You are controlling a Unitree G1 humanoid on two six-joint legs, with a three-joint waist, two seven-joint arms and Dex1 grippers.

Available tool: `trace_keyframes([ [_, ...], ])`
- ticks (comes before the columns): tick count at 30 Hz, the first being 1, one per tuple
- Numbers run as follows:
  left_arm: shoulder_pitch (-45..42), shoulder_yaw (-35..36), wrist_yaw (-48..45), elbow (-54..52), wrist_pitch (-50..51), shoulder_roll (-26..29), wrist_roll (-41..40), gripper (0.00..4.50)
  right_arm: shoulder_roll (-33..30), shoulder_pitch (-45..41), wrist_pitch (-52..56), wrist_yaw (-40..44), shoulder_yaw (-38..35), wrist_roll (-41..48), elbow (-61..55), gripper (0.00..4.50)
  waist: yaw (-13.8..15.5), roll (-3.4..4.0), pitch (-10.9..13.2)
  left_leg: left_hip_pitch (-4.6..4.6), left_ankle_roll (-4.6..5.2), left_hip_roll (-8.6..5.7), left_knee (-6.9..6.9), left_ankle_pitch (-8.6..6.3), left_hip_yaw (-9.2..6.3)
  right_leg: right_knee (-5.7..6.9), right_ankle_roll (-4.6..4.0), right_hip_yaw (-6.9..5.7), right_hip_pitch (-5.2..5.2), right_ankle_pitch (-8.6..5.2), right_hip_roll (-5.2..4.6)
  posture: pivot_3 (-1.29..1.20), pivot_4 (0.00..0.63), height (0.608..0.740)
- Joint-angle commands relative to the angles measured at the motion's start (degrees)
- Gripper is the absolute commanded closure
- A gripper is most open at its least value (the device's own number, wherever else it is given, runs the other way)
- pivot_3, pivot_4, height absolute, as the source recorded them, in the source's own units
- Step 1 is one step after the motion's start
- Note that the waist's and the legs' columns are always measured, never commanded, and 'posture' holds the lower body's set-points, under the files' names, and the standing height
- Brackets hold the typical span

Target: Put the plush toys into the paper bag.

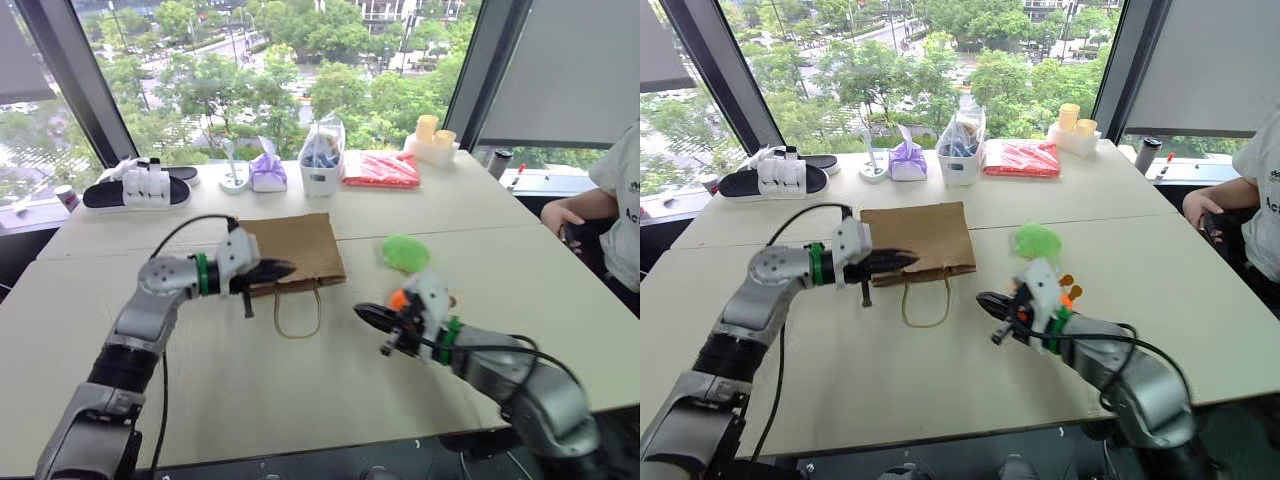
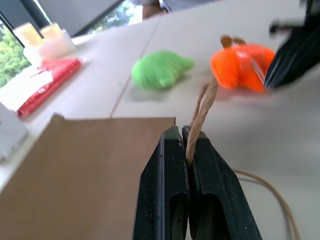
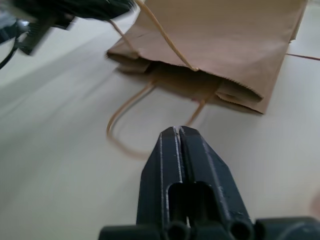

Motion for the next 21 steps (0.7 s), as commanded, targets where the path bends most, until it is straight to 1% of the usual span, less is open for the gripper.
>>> trace_keyframes([
  [1,-2.0,2.7,0.9,-3.5,4.7,-0.3,-3.5,4.47,6.1,-4.4,-6.0,-2.6,2.1,-4.6,9.1,4.50,0.1,0.00,0.0,0.00,0.00,0.00,-0.02,0.00,-0.01,0.03,0.00,0.00,-0.02,0.00,0.00,0.00,0.150,0.740],
  [5,-2.6,3.5,1.6,-6.1,9.0,-0.5,-5.7,4.47,13.7,-10.6,-13.6,-3.9,1.9,-8.3,24.3,4.50,0.0,0.01,0.0,-0.01,-0.01,-0.01,-0.05,0.00,-0.03,0.10,-0.01,0.01,-0.08,0.01,0.00,0.00,0.150,0.740],
  [9,-3.8,5.4,4.2,-9.6,13.9,-1.4,-8.9,4.47,21.5,-19.9,-23.6,-6.6,0.1,-11.6,44.5,4.50,-0.2,0.02,0.0,-0.03,-0.04,-0.02,-0.06,0.02,-0.03,0.14,-0.04,0.01,-0.14,0.03,0.00,0.00,0.150,0.740],
  [11,-4.6,6.8,6.3,-11.1,16.6,-2.1,-10.7,4.47,23.7,-23.2,-27.7,-8.1,-1.0,-12.9,52.6,4.50,-0.4,0.02,0.0,-0.01,-0.05,-0.02,-0.07,0.03,-0.05,0.19,-0.04,0.01,-0.15,0.03,0.01,0.00,0.150,0.740],
  [13,-5.9,8.2,8.8,-12.1,19.1,-3.1,-12.5,4.47,24.6,-25.2,-32.3,-8.2,-0.9,-15.1,58.7,4.50,-0.6,0.02,0.0,-0.02,-0.07,-0.02,-0.08,0.04,-0.10,0.21,-0.04,0.00,-0.16,0.03,0.01,0.00,0.150,0.740],
  [16,-9.4,11.3,13.5,-12.9,22.3,-4.5,-15.4,4.47,25.3,-26.6,-36.6,-8.3,-1.2,-17.0,64.4,4.50,-0.9,0.02,0.0,-0.04,-0.07,-0.05,-0.09,0.03,-0.10,0.18,-0.04,0.00,-0.16,0.03,-0.01,0.00,0.150,0.740],
  [21,-18.0,16.8,21.2,-9.0,23.3,-6.3,-17.9,4.47,24.3,-25.0,-37.8,-6.2,-1.1,-18.6,63.9,4.50,-1.4,0.02,0.0,0.01,-0.10,-0.06,-0.09,0.05,-0.10,0.23,-0.04,0.00,-0.17,0.03,0.01,0.00,0.150,0.740],
])
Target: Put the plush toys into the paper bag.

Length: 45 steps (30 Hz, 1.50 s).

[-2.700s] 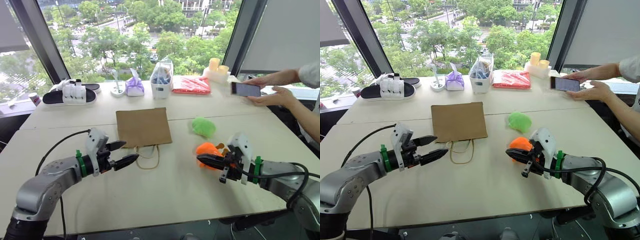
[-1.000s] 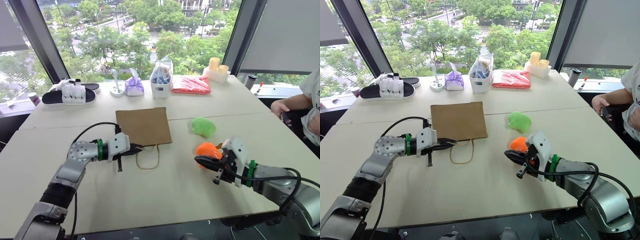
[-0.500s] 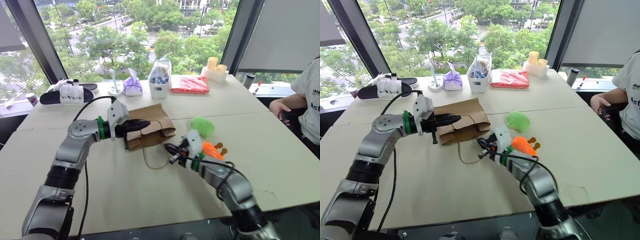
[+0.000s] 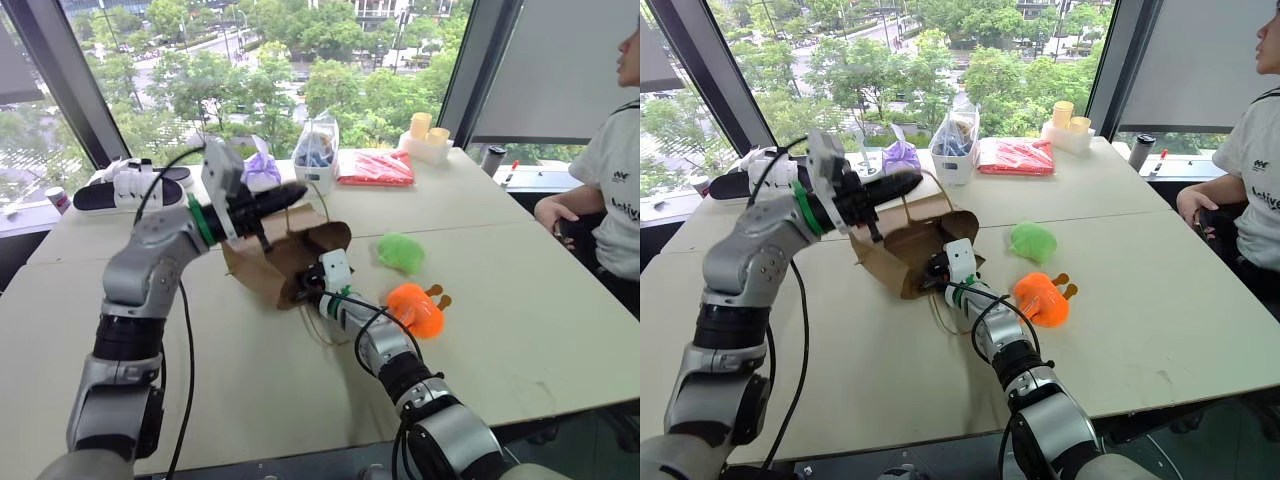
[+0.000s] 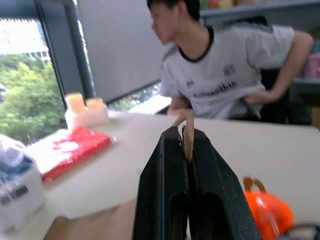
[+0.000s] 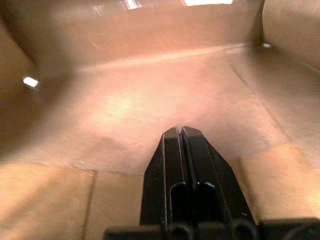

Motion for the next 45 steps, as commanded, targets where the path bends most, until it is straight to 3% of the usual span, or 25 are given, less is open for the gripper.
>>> trace_keyframes([
  [1,-5.3,4.9,4.6,0.8,0.1,-0.4,-2.5,4.47,-1.1,1.6,-0.4,1.3,-0.4,-1.4,-1.8,4.50,-0.1,0.00,0.0,0.01,0.00,0.00,0.00,0.00,0.00,0.02,0.00,0.00,0.00,0.00,0.00,0.00,0.150,0.740],
  [5,-5.1,5.1,5.9,-0.3,0.4,-1.0,-3.2,4.47,-2.1,4.2,1.1,2.1,-0.4,-2.1,-5.3,4.50,0.0,0.01,0.0,0.10,0.00,0.00,-0.04,0.00,0.03,0.07,0.00,0.01,0.03,0.00,0.00,0.00,0.150,0.740],
  [9,4.0,0.9,2.6,-6.6,0.9,-0.6,-2.2,4.47,-3.1,7.2,4.4,2.4,-0.3,-2.3,-13.9,4.50,-0.1,0.05,0.0,0.13,-0.01,0.01,-0.05,0.00,0.06,0.10,0.00,0.02,0.03,0.00,-0.02,0.00,0.150,0.740],
  [14,13.2,-2.1,1.5,-10.8,-0.4,-0.8,-0.8,4.47,-6.0,13.1,15.4,4.1,-1.1,0.8,-34.7,4.50,0.2,0.04,0.0,0.02,-0.03,0.01,0.00,0.01,0.03,0.12,0.00,0.02,-0.03,0.00,-0.02,0.00,0.150,0.740],
  [19,15.6,-2.1,1.7,-12.4,-0.4,-1.0,-1.5,4.47,-16.9,23.3,35.0,8.1,-5.3,8.6,-66.2,4.50,0.6,0.04,0.0,-0.08,-0.05,0.01,0.01,0.02,0.00,0.04,0.00,0.00,-0.05,-0.01,-0.02,0.00,0.150,0.740],
  [22,16.0,-1.7,1.4,-13.0,0.1,-0.7,-2.2,4.50,-23.7,28.4,44.1,9.5,-11.5,13.9,-77.8,3.69,0.7,0.03,0.0,-0.06,-0.04,0.01,0.03,0.01,0.02,-0.04,0.00,-0.01,0.01,-0.01,-0.02,0.00,0.150,0.740],
  [25,16.3,-1.7,1.2,-13.3,0.3,-0.5,-2.5,4.50,-29.9,33.0,49.5,9.6,-17.0,15.9,-84.2,2.31,0.9,0.03,0.0,-0.07,-0.03,0.02,0.03,0.01,0.03,-0.10,0.01,-0.01,0.04,-0.02,-0.01,0.00,0.150,0.740],
  [29,16.4,-1.8,1.5,-13.6,0.6,-0.6,-3.0,4.50,-33.9,38.9,50.3,9.9,-19.8,15.5,-84.7,0.27,1.2,0.02,0.0,0.00,-0.02,0.05,0.03,0.01,0.11,-0.14,0.00,0.00,0.10,-0.03,0.00,0.00,0.150,0.740],
  [30,16.4,-1.9,1.6,-13.6,0.6,-0.7,-3.0,4.50,-34.1,40.1,49.7,9.9,-19.8,15.2,-83.9,0.05,1.4,0.00,0.0,0.02,-0.02,0.05,0.03,0.01,0.12,-0.14,0.00,0.00,0.13,-0.03,0.00,0.00,0.150,0.740],
  [45,16.6,-2.6,2.9,-14.3,0.3,-1.7,-1.8,4.50,-33.8,36.7,31.9,8.0,-10.0,3.1,-59.3,0.05,1.6,-0.01,0.0,0.08,-0.02,0.05,0.07,0.01,0.18,-0.21,0.01,0.02,0.22,-0.03,-0.01,0.00,0.150,0.740],
])
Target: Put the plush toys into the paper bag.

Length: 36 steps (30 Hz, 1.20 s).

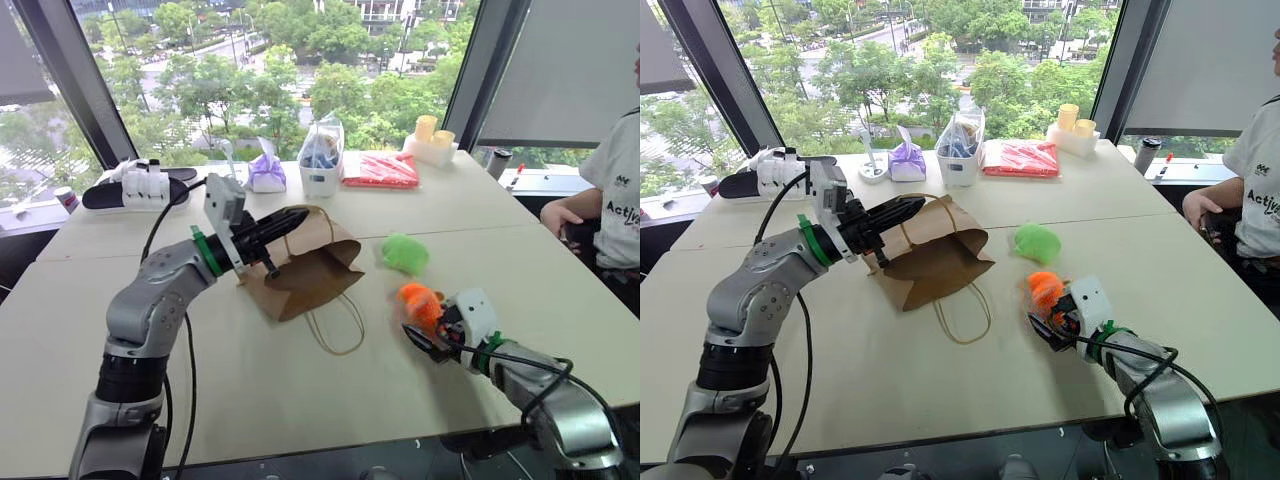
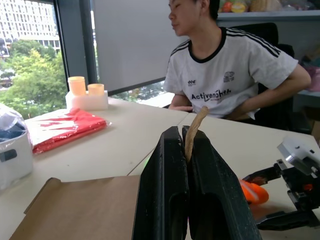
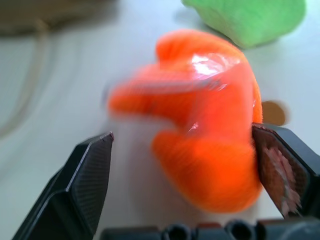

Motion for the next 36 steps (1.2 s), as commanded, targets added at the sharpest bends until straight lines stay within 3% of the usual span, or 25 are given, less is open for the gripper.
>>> trace_keyframes([
  [1,-0.1,0.4,0.6,-2.7,-0.8,0.2,0.0,4.50,0.4,-1.7,-4.5,0.0,1.3,-2.3,4.2,0.27,-0.1,-0.01,0.0,0.00,0.00,0.00,0.00,0.00,0.00,0.00,0.00,0.00,0.00,0.00,0.00,0.00,0.150,0.740],
  [3,-0.2,0.4,0.9,-2.8,-0.8,0.2,0.0,4.50,0.4,-2.8,-6.1,0.0,1.4,-3.1,5.6,0.84,-0.1,-0.01,0.0,0.02,0.00,0.00,-0.01,0.00,0.01,0.00,0.00,0.00,0.00,0.00,0.00,0.00,0.150,0.740],
  [10,-0.3,0.6,1.4,-2.5,-0.9,0.5,0.1,4.50,0.8,-4.4,-5.6,0.3,-0.9,-2.3,4.6,4.24,-0.1,0.00,0.0,0.03,0.00,0.01,-0.01,0.00,0.01,0.01,0.00,0.00,0.01,0.00,0.01,0.00,0.150,0.740],
  [16,-1.3,0.7,1.1,-0.9,-1.0,0.6,0.3,4.50,-0.8,-5.1,0.4,3.4,-3.2,3.9,-10.1,4.24,0.0,0.01,0.0,0.01,0.00,0.01,-0.02,0.00,-0.01,0.00,0.00,0.00,0.00,0.00,0.00,0.00,0.150,0.740],
  [19,-2.4,0.8,1.2,0.0,-0.6,0.4,0.0,4.50,0.4,-9.2,6.0,4.9,-0.8,9.3,-17.4,4.24,-0.1,0.00,0.0,0.00,0.00,0.01,-0.01,0.00,-0.02,-0.01,0.00,0.00,0.00,0.00,0.00,0.00,0.150,0.740],
  [22,-3.2,0.9,1.4,0.5,-0.2,0.1,-0.6,4.50,4.3,-12.8,8.6,3.5,3.2,10.9,-17.1,4.24,0.0,-0.02,0.0,0.02,0.00,0.03,-0.01,0.00,-0.06,0.01,0.00,-0.03,0.01,0.00,0.04,0.00,0.150,0.740],
  [29,-4.5,1.5,2.6,-0.7,1.8,-1.0,-2.6,4.50,14.5,-20.1,-1.3,2.4,16.6,3.2,1.5,4.24,-0.1,-0.02,0.0,0.01,-0.01,-0.01,-0.02,0.00,-0.05,-0.01,-0.01,-0.02,0.00,0.01,-0.01,0.00,0.150,0.740],
  [36,-2.3,1.0,2.9,-3.2,3.6,-0.8,-3.9,4.50,24.9,-30.8,-15.9,2.8,18.7,-1.8,27.8,4.24,-0.4,-0.01,0.0,0.02,-0.02,0.00,-0.06,0.01,-0.06,0.02,-0.02,-0.02,-0.06,0.02,0.00,0.00,0.150,0.740],
])
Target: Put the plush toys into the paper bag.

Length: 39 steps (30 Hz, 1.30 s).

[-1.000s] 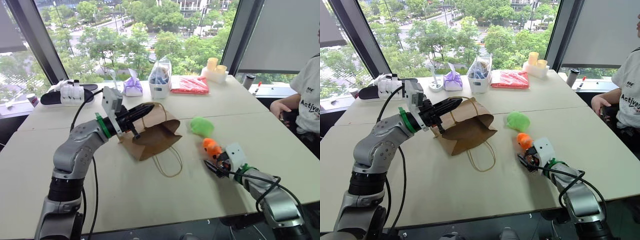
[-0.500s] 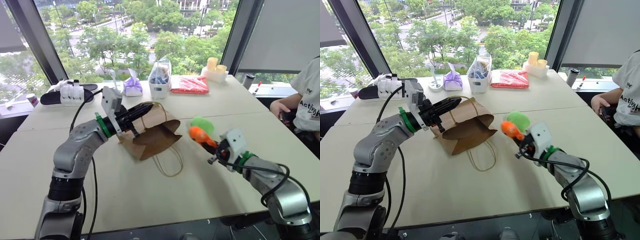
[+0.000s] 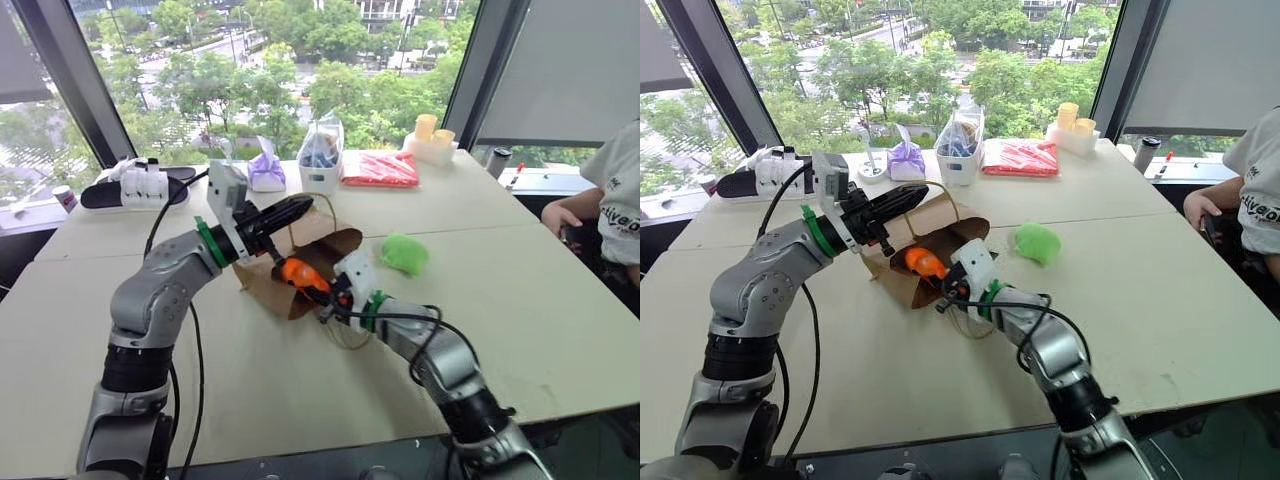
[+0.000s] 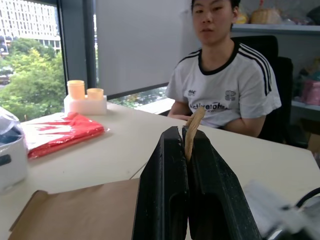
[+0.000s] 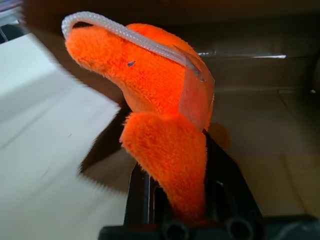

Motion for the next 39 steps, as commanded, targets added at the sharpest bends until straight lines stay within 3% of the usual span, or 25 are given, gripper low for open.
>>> trace_keyframes([
  [1,0.8,0.9,0.7,-3.2,0.2,-0.1,-1.3,4.50,3.7,-6.4,-9.2,0.5,0.4,-3.0,11.7,4.24,-0.1,0.01,0.0,0.02,0.00,0.00,-0.02,0.00,0.00,0.02,0.00,0.00,-0.01,0.00,0.00,0.00,0.150,0.740],
  [6,1.9,0.9,2.0,-4.1,0.1,-0.6,-1.3,4.50,6.5,-12.6,-16.4,1.6,-1.0,-5.3,24.5,4.24,-0.2,0.01,0.0,0.00,-0.01,0.00,-0.05,0.00,-0.04,0.07,-0.01,-0.01,-0.05,0.01,0.01,0.00,0.150,0.740],
  [7,2.0,0.9,2.2,-4.2,0.0,-0.6,-1.2,4.50,6.6,-13.4,-17.3,2.1,-1.2,-5.5,26.0,3.56,-0.2,0.01,0.0,0.00,-0.01,-0.01,-0.05,0.00,-0.04,0.07,-0.01,0.00,-0.05,0.01,0.00,0.00,0.150,0.740],
  [10,2.3,0.9,2.8,-4.0,-0.6,-0.8,-0.9,4.50,6.2,-14.5,-18.6,3.4,-1.5,-6.0,27.5,2.21,-0.2,0.01,0.0,-0.01,-0.01,-0.02,-0.05,0.00,-0.04,0.06,-0.01,0.00,-0.05,0.01,0.00,0.00,0.150,0.740],
  [14,2.1,1.2,3.2,-3.3,-0.9,-1.0,-0.8,4.50,4.3,-12.2,-16.0,4.7,-2.0,-5.5,21.7,0.10,-0.3,0.02,0.0,0.00,-0.01,-0.02,-0.05,0.00,-0.05,0.07,-0.01,0.00,-0.06,0.01,0.00,0.00,0.150,0.740],
  [17,2.2,1.2,3.0,-3.0,-1.0,-0.8,-0.7,4.50,1.8,-9.4,-11.8,5.4,-2.6,-4.9,12.3,0.04,-0.3,0.02,0.0,-0.03,-0.01,-0.02,-0.05,0.00,-0.06,0.08,-0.01,0.00,-0.07,0.01,0.00,0.00,0.150,0.740],
  [22,2.2,1.2,2.4,-2.1,-1.3,-0.4,-0.4,4.50,-7.7,-0.6,6.0,6.7,-9.1,2.8,-18.3,0.04,0.3,0.02,0.0,-0.15,-0.01,-0.02,-0.04,0.00,-0.08,0.06,-0.01,-0.01,-0.15,0.01,-0.01,0.00,0.150,0.740],
  [27,2.2,1.2,1.8,-1.4,-1.6,-0.2,-0.2,4.50,-14.9,5.1,15.5,4.3,-18.7,7.0,-29.4,0.04,0.4,0.01,0.0,-0.21,0.00,-0.02,0.01,-0.01,-0.08,-0.01,0.00,-0.03,-0.14,0.00,-0.01,0.00,0.150,0.740],
  [31,2.2,1.1,1.4,-1.0,-1.8,-0.4,0.0,4.50,-17.7,5.2,12.3,0.7,-21.1,3.0,-20.6,0.04,0.2,0.01,0.0,-0.16,0.00,-0.01,0.02,0.00,0.02,-0.03,-0.01,-0.01,-0.12,0.00,0.00,0.00,0.150,0.740],
  [39,2.6,0.6,1.5,-1.2,-2.7,-1.2,0.4,4.50,-17.3,-6.4,-8.9,-5.3,-15.2,-10.0,19.4,0.04,0.0,0.02,0.0,-0.08,0.01,0.00,-0.01,0.00,0.11,-0.03,-0.01,0.02,-0.07,0.00,-0.01,0.00,0.150,0.740],
])
